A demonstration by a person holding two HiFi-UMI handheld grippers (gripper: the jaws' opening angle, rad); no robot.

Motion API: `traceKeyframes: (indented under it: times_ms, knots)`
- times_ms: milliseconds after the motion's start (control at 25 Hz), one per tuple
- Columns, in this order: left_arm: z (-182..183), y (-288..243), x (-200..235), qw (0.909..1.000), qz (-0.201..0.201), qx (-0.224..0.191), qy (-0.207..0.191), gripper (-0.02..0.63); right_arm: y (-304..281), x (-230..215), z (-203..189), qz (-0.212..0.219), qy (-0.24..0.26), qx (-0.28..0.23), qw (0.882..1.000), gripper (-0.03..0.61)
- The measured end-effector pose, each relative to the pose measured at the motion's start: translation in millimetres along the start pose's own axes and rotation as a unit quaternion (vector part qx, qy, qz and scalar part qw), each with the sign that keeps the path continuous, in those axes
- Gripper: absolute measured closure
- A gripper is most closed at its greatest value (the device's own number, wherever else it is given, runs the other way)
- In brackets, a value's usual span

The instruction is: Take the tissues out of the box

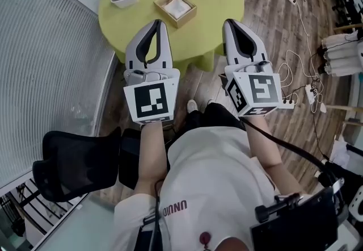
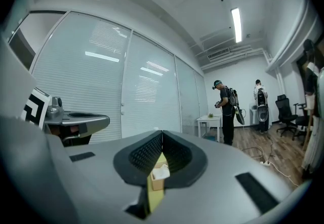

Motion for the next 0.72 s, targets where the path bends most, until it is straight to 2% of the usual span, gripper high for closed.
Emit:
traceKeyframes:
  times_ms: [160, 440, 600, 720]
  knots:
    - [-11, 2, 5, 0.9998, -0.01, 0.017, -0.004, 0.601, 4, 6, -6, -0.01, 0.002, 0.008, 1.0, 0.558]
    - [-17, -2, 13, 0.9996, -0.013, 0.024, -0.002, 0.601, -4, 4, -9, -0.018, 0.004, 0.016, 1.0, 0.558]
    - [-13, -10, 19, 0.9999, -0.007, 0.009, 0.008, 0.601, -18, 2, -8, -0.014, 0.005, 0.015, 1.0, 0.558]
    - [-17, -18, 26, 0.9996, -0.005, 0.026, -0.002, 0.601, -32, -1, -5, -0.01, 0.006, 0.013, 1.0, 0.558]
Point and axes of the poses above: the fingertips, and each gripper's own axes: y backward along the fingers, x to its left, z out of its top, the point moved 1 cm from there along y, backward along the fingers, and after that the axes turned 13 degrees about y, right-handed, at the moved point
